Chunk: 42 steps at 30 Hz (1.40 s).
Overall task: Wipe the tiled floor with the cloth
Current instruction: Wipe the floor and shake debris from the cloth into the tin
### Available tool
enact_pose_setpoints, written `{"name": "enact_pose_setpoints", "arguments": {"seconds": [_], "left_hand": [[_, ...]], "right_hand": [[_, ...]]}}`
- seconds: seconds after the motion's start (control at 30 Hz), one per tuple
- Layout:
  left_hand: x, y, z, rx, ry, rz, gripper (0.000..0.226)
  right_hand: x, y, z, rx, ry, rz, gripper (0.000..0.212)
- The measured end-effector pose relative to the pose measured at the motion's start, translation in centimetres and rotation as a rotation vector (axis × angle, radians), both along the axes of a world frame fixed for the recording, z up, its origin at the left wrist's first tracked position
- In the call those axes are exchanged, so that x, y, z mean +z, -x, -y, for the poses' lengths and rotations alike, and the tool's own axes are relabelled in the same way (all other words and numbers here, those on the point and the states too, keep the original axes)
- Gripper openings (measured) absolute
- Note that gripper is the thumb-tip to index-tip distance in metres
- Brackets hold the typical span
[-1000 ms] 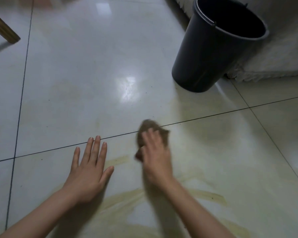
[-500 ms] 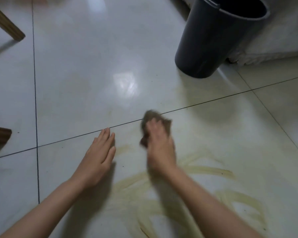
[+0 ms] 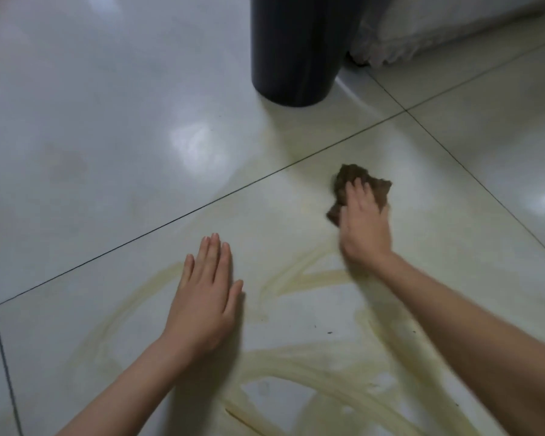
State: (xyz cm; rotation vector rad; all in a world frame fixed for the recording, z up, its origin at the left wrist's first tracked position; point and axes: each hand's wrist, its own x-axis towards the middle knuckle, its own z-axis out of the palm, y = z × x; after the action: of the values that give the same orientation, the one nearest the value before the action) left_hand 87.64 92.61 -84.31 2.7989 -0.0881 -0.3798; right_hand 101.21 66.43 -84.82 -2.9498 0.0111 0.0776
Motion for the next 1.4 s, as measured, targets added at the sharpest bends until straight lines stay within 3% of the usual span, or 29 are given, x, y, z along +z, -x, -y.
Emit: {"name": "enact_pose_setpoints", "arguments": {"seconds": [0.07,0.17,0.27,0.3,0.37,0.5,0.6,0.67,0.77,0.83,0.87,0.9,1.0,1.03,1.13,1.23,1.3,1.4], "left_hand": [[0.1,-0.5,0.6,0.004,-0.020,-0.052,0.062],[0.4,-1.2,1.3,0.010,0.020,-0.143,0.057],[0.8,-1.5,1.5,-0.010,0.030,-0.219,0.066],[0.8,-1.5,1.6,-0.024,0.009,-0.235,0.071],[0.8,-1.7,1.7,-0.055,-0.034,-0.256,0.077],[0.9,-1.7,1.9,-0.064,-0.057,-0.285,0.077],[0.7,-2.0,1.9,-0.073,-0.103,-0.315,0.071],[0.6,-2.2,1.9,-0.069,-0.121,-0.353,0.069],[0.8,-2.5,2.2,-0.063,-0.159,-0.406,0.078],[1.1,-2.7,2.4,-0.059,-0.183,-0.434,0.082],[1.3,-2.9,2.5,-0.057,-0.190,-0.452,0.085],[1.4,-3.0,2.6,-0.057,-0.199,-0.474,0.087],[1.8,-3.3,2.8,-0.057,-0.224,-0.528,0.092],[1.7,-3.4,2.9,-0.056,-0.233,-0.539,0.094],[1.8,-3.6,2.9,-0.059,-0.255,-0.561,0.099],[1.9,-3.7,3.0,-0.058,-0.260,-0.575,0.100],[2.1,-3.8,3.0,-0.052,-0.267,-0.587,0.102],[2.6,-3.8,3.2,-0.046,-0.267,-0.610,0.106]], "right_hand": [[-1.3,4.7,-3.7,0.105,-0.018,0.070,0.052],[-1.3,13.5,-6.0,0.527,-0.064,0.063,0.052],[-0.4,12.9,-2.5,0.916,-0.097,0.017,0.050],[-0.4,11.0,-1.2,0.942,-0.135,-0.008,0.048],[-0.2,6.1,0.7,0.734,-0.182,-0.016,0.047],[-0.2,-2.8,2.1,0.345,-0.051,0.012,0.051],[-0.7,-2.9,-0.3,0.137,-0.063,0.078,0.051],[-1.2,2.0,-2.3,0.243,-0.070,0.081,0.051],[-0.8,10.0,-2.2,0.757,-0.163,0.045,0.052],[-0.3,9.0,0.4,1.110,-0.205,-0.044,0.050],[0.1,7.3,1.4,1.168,-0.190,-0.082,0.049],[0.4,5.1,2.5,1.087,-0.186,-0.060,0.049],[0.9,-3.0,6.6,0.544,-0.233,-0.025,0.042],[0.9,-4.9,7.8,0.442,-0.140,-0.025,0.045],[-0.2,-5.5,8.8,0.286,-0.157,0.021,0.049],[-0.7,1.1,7.2,0.337,-0.245,0.061,0.054],[-0.1,7.0,6.9,0.498,-0.285,0.030,0.063],[1.5,12.2,7.8,0.797,-0.342,-0.166,0.063]]}}
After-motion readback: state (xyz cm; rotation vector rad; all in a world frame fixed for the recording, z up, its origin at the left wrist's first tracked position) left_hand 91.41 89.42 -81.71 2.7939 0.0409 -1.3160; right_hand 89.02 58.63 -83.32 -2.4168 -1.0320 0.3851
